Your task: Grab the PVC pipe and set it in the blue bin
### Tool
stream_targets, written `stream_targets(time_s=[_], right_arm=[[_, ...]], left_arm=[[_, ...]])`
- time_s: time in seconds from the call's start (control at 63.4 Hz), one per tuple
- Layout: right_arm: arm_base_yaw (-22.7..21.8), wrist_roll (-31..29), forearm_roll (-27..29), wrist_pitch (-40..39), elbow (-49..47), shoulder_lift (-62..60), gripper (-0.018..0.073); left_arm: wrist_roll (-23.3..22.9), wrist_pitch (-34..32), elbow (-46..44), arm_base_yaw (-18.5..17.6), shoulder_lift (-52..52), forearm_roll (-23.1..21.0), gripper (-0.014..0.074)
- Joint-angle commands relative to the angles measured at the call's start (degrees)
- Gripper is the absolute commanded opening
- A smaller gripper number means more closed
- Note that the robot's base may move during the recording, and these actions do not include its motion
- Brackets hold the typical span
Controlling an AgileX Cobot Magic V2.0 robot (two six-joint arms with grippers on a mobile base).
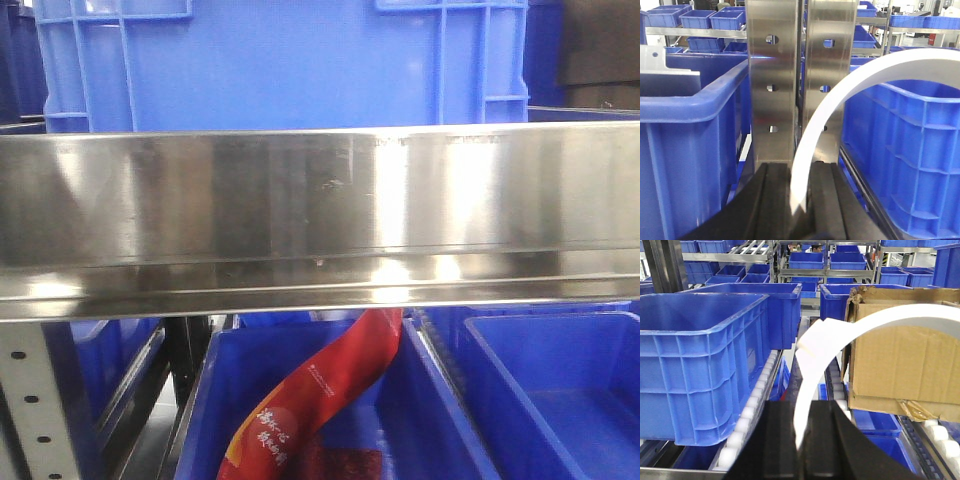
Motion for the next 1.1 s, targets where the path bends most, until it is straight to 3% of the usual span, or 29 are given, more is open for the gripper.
stream_targets(time_s=[0.0,1.089], right_arm=[[0.0,-0.3,-0.5,-1.6,0.1,-0.2,-0.0169],[0.0,-0.3,-0.5,-1.6,0.1,-0.2,-0.0169]], left_arm=[[-0.3,-1.2,-0.1,0.2,-0.2,-0.6,-0.0111],[-0.3,-1.2,-0.1,0.2,-0.2,-0.6,-0.0111]])
